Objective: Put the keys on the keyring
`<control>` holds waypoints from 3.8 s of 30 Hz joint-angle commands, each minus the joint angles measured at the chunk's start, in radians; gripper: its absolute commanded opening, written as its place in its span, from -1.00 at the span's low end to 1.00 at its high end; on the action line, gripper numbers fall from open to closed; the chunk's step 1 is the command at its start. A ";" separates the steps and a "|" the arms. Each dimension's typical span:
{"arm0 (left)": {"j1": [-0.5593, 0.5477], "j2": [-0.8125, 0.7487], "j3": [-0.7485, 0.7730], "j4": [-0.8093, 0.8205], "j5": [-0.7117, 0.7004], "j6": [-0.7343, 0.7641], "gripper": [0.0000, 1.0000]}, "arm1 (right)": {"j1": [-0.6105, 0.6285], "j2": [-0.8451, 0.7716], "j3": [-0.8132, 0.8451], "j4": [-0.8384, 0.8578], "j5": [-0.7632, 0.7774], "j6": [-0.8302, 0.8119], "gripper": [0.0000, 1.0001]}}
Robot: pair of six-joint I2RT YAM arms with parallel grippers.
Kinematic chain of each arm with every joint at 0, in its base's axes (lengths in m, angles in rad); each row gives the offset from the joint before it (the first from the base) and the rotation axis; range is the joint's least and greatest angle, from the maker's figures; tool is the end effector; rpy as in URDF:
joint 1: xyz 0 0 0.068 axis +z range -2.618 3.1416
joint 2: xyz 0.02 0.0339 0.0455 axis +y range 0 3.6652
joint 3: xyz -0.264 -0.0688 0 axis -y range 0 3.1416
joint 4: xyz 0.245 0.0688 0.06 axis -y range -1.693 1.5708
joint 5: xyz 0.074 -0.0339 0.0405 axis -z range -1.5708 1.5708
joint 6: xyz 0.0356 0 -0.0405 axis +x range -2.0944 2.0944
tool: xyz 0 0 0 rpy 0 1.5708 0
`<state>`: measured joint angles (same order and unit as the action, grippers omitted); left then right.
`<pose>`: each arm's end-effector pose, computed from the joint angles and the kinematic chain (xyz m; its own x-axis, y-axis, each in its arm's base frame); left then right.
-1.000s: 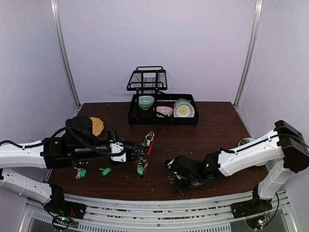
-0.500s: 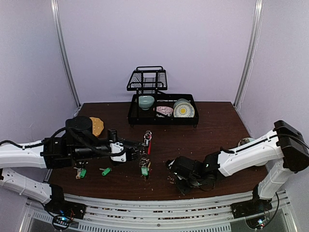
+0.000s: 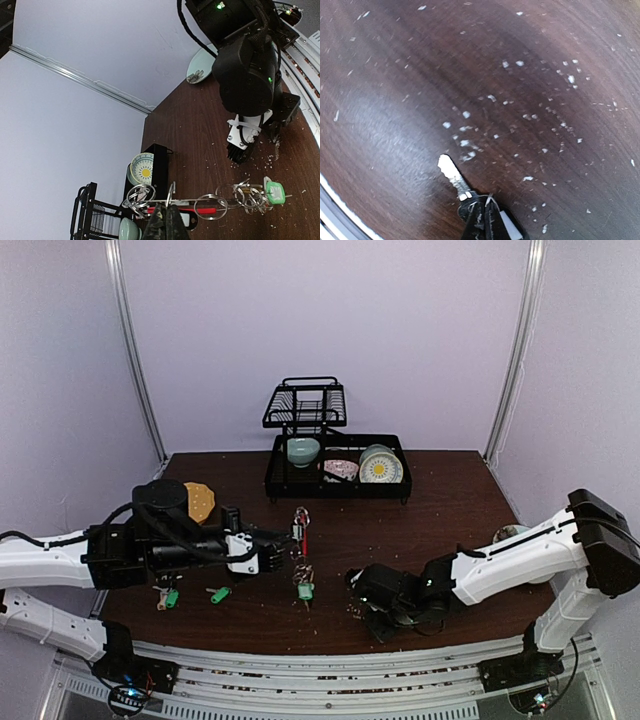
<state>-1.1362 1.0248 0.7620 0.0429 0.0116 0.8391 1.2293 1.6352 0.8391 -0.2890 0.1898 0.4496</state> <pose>0.1015 -0.2197 0.3095 0.6170 0.4378 -0.6539 0.6775 0.1272 0.7244 0.1075 0.2824 0.1475 -0.6561 -0.5715 -0.4929 -0.6781 0.7331 0.0526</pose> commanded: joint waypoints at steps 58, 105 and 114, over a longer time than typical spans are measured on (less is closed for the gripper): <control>-0.007 0.017 0.010 0.138 -0.034 -0.068 -1.00 | -0.046 -0.266 0.324 0.258 -0.265 -0.381 -1.00; -0.007 -0.030 -0.012 0.140 0.150 -0.112 -1.00 | -0.160 -0.267 0.263 0.367 -0.520 -0.340 -1.00; 0.028 -0.040 -0.039 0.268 0.285 -0.250 -1.00 | -0.167 -0.241 0.293 0.386 -0.772 -0.370 -1.00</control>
<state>-1.1217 0.9936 0.7303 0.1368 0.1448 0.6933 1.0679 1.3895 1.1023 0.0605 -0.4583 0.0959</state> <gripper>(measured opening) 0.004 0.009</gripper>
